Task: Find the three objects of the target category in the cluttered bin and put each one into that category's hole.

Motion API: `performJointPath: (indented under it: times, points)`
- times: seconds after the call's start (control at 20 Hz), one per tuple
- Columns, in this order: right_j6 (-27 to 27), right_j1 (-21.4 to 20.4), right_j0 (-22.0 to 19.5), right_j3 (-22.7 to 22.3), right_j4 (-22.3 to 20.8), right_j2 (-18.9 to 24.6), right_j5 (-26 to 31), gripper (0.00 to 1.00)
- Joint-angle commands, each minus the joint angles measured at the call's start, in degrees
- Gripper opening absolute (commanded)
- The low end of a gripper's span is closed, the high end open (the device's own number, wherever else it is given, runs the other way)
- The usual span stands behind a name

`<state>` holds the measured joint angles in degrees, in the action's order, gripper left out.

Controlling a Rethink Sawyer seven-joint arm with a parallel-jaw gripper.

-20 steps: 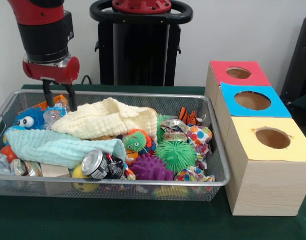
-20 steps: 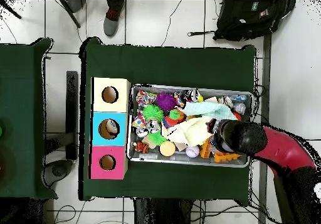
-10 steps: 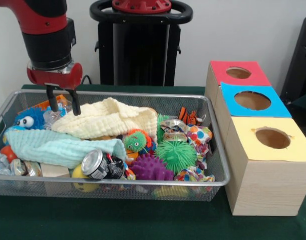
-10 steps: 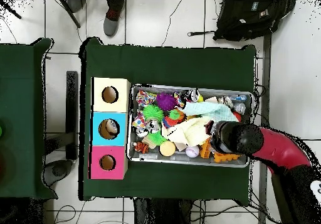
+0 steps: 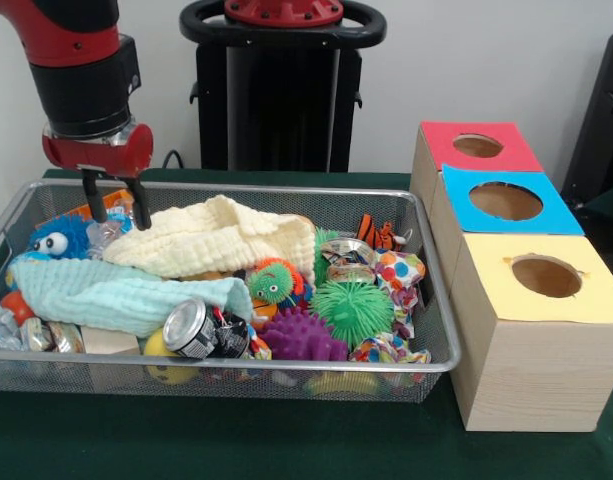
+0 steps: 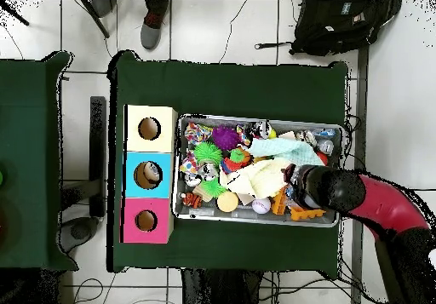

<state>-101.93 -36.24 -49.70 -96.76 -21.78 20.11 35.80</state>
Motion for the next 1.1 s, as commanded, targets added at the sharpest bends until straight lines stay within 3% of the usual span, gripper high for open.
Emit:
performJointPath:
  times: [0.05, 0.3, 1.1]
  points:
    - [7.63, -0.43, -1.17, -1.80, -3.14, 4.43, -0.06, 1.00]
    - [8.64, 0.62, -1.11, -0.72, -3.90, 4.40, 0.60, 1.00]
    - [6.00, 6.40, -1.30, -1.68, -9.97, 3.88, -6.36, 1.00]
